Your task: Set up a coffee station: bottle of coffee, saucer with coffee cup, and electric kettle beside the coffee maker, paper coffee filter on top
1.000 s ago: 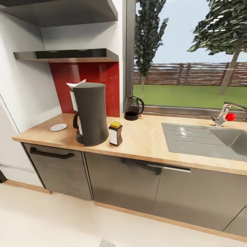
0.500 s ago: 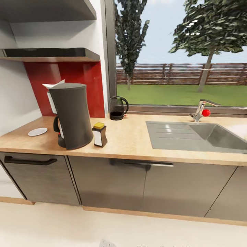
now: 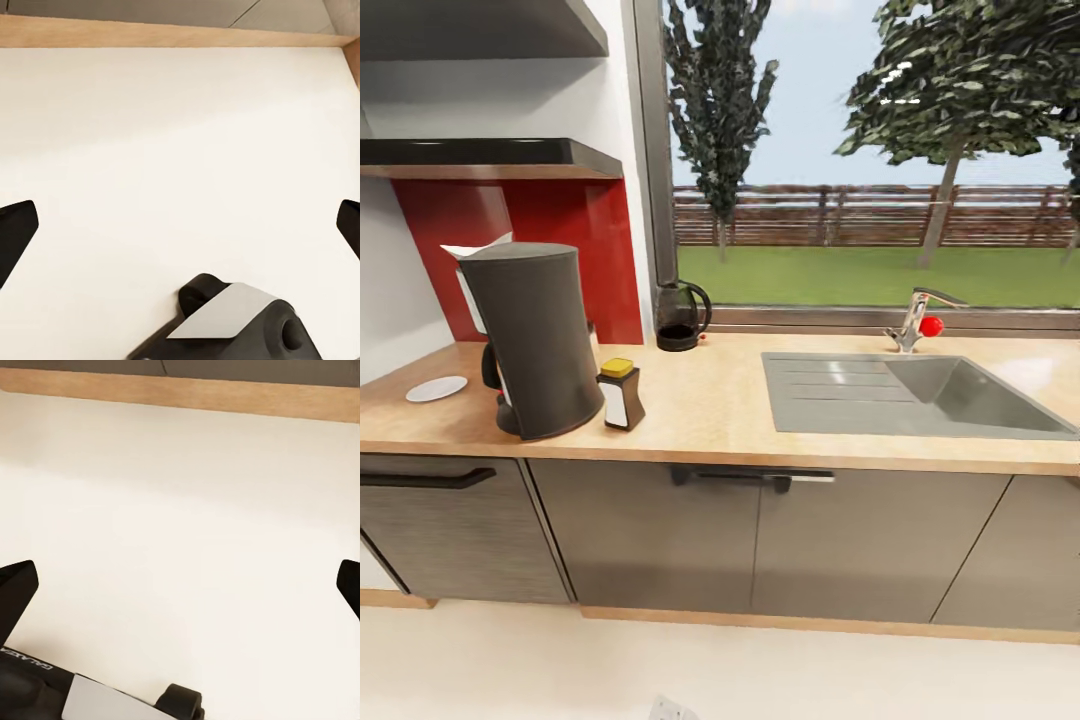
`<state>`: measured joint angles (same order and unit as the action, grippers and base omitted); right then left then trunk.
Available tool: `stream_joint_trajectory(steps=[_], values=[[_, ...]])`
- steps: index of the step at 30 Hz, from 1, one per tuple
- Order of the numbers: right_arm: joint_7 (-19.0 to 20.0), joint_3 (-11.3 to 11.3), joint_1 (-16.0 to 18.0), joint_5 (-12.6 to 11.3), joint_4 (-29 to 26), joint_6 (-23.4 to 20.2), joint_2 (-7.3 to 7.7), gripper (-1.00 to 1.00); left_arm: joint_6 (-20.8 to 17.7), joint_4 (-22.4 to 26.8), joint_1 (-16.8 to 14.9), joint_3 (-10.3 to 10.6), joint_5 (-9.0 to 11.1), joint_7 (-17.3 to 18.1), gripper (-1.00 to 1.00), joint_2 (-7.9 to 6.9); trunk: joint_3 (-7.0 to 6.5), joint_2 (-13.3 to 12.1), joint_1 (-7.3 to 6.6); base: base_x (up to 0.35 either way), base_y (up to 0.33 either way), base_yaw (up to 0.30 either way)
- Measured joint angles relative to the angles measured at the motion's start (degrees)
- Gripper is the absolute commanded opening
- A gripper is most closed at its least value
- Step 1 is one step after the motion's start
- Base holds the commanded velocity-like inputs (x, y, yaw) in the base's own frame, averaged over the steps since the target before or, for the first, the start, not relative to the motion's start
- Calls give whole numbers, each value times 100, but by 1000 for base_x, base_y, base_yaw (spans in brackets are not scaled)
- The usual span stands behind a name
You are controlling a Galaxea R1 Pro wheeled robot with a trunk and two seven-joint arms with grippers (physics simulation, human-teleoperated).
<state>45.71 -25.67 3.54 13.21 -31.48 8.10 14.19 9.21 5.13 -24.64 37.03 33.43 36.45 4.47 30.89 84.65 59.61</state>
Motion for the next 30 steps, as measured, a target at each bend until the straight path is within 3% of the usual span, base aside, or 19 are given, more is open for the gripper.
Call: stream_joint_trajectory(steps=[20, 30], values=[[-11, 4, 0, 7, 0, 0, 0, 100, 1, 0, 0, -5, 0, 1, 100, 0, 0, 0, 0, 0, -50, 0], [-21, 3, 0, 7, -1, -1, 0, 100, 0, 1, 0, 2, 0, -2, 100, 1, 0, 0, -1, 60, -229, 1]])
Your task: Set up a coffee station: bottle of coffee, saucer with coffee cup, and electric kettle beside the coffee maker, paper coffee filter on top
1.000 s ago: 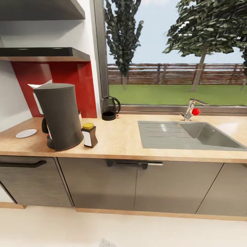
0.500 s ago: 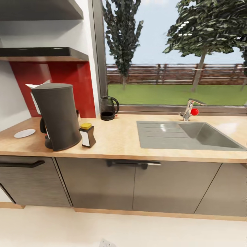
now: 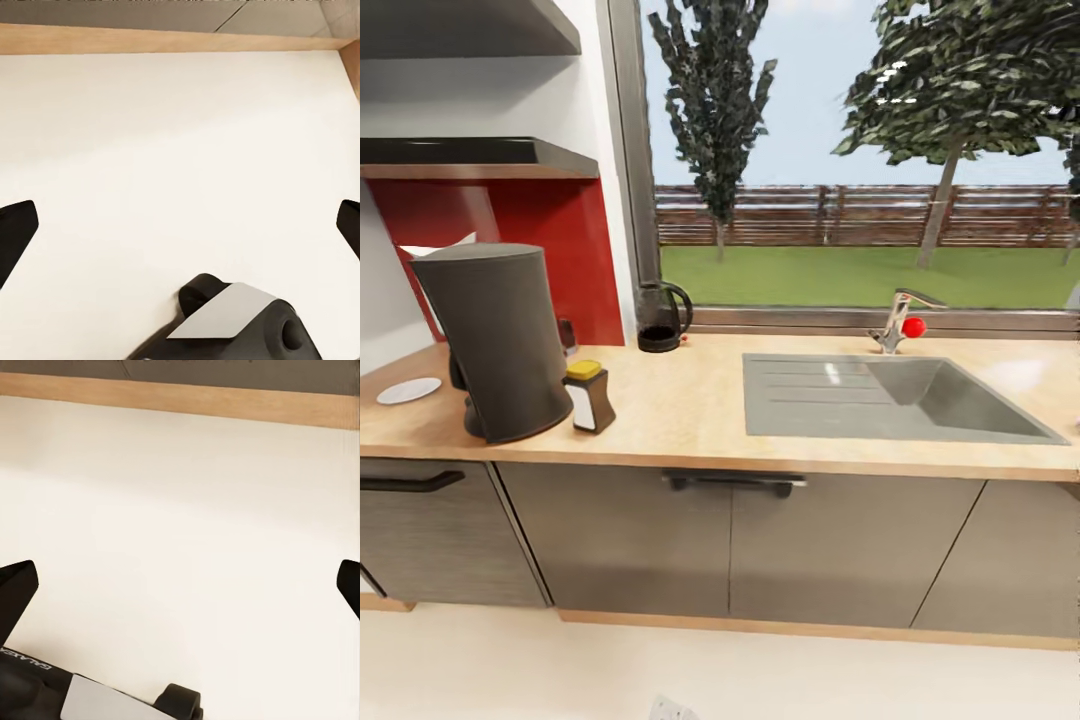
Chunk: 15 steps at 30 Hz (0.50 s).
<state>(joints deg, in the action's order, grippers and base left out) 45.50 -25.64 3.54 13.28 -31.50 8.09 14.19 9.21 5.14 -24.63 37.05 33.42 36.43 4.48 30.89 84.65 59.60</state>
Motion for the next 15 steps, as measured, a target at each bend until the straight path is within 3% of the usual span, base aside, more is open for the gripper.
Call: stream_joint_trajectory(steps=[5, 15], values=[[-2, 2, 2, 0, 3, 6, 0, 100, 0, 0, 0, -4, 2, 3, 100, -1, 0, 0, 1, 15, -48, 150], [-10, 2, 2, 0, 7, 9, 0, 100, 1, 1, 1, -2, 2, 2, 100, -1, 0, 0, 1, 2, -6, 254]])
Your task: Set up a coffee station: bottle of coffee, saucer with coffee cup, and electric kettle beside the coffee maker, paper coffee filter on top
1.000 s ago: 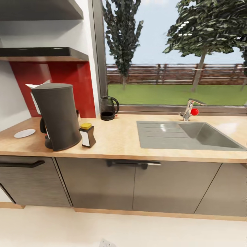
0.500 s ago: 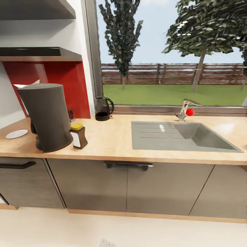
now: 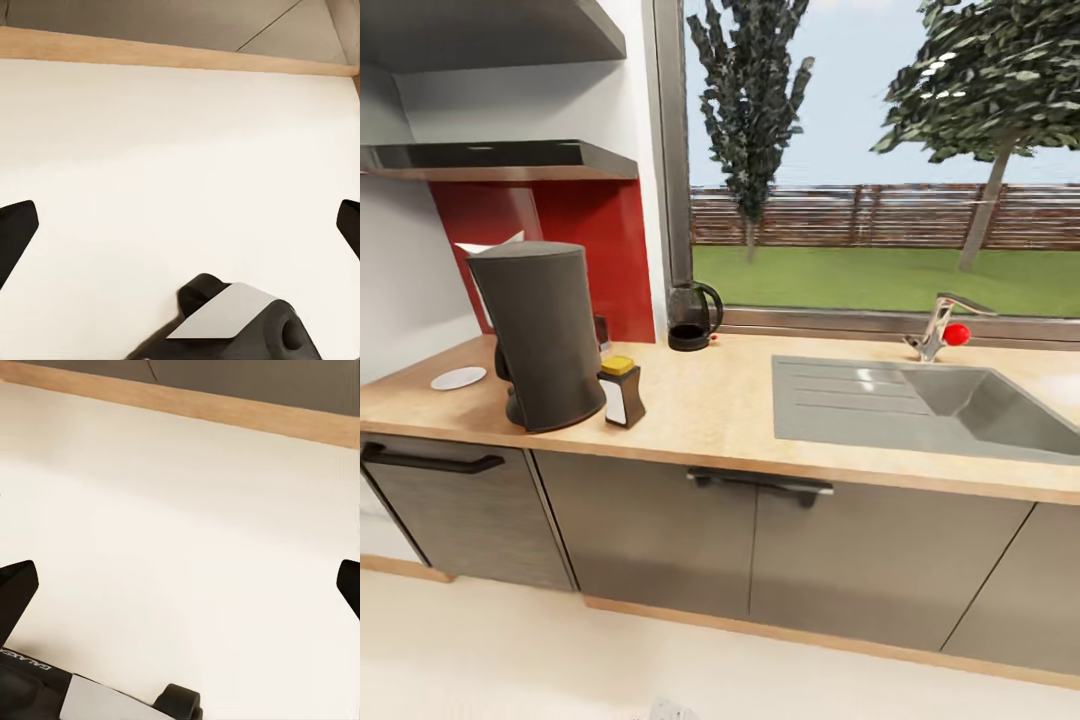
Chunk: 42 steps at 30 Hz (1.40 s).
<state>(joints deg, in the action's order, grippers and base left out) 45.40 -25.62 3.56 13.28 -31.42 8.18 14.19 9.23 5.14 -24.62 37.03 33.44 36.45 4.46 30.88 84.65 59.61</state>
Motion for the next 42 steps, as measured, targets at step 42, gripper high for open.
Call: stream_joint_trajectory(steps=[42], values=[[-9, -1, -1, 0, 3, 9, -1, 100, 23, -129, 505, -2182, -3, 1675, 100, -1063, 0, 0, -2, 21, -68, 207]])
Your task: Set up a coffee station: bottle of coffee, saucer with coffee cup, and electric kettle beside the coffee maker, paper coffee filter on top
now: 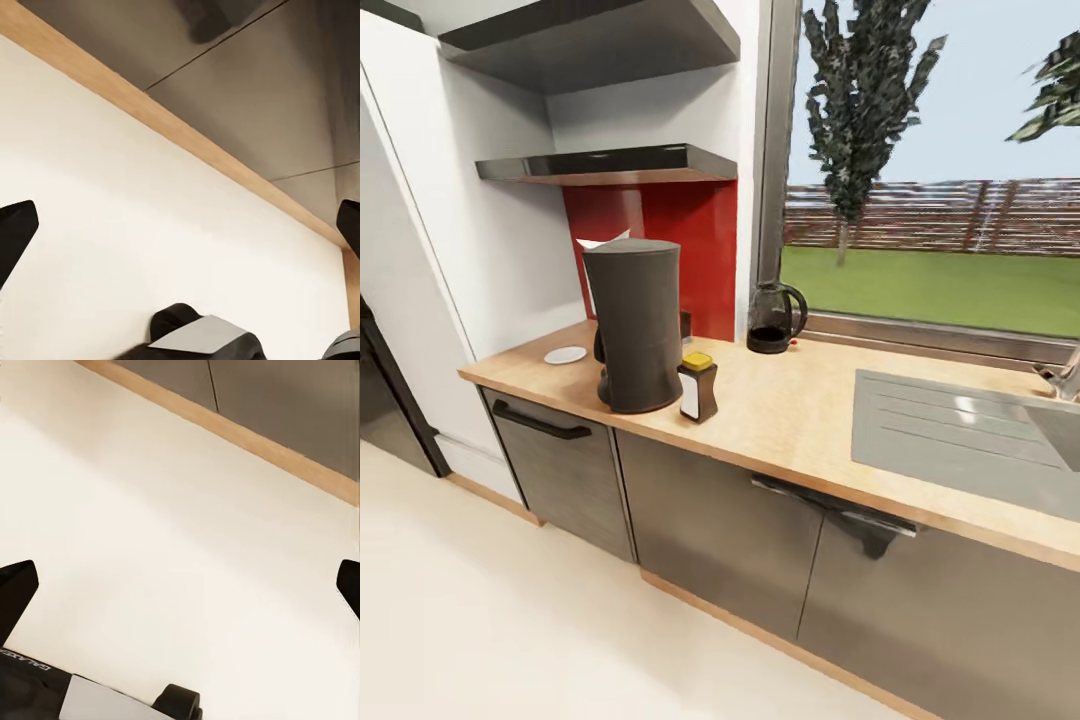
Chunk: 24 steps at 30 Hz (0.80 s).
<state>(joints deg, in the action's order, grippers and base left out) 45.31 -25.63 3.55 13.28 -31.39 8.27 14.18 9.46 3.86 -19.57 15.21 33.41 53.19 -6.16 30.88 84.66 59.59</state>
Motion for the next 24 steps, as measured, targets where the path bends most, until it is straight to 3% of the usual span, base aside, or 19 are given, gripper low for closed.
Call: stream_joint_trajectory(steps=[8, 24], values=[[5, 1, 0, 0, 1, 1, 2, 100, 0, 5, 2, -4, 1, -91, 100, 11, 0, 0, 2, 40, -31, 174], [15, -4, 0, 0, 7, 158, 2, 100, 0, 8, 1, 3, 2, -288, 100, 20, 0, 0, 2, 1, -1, 11]])
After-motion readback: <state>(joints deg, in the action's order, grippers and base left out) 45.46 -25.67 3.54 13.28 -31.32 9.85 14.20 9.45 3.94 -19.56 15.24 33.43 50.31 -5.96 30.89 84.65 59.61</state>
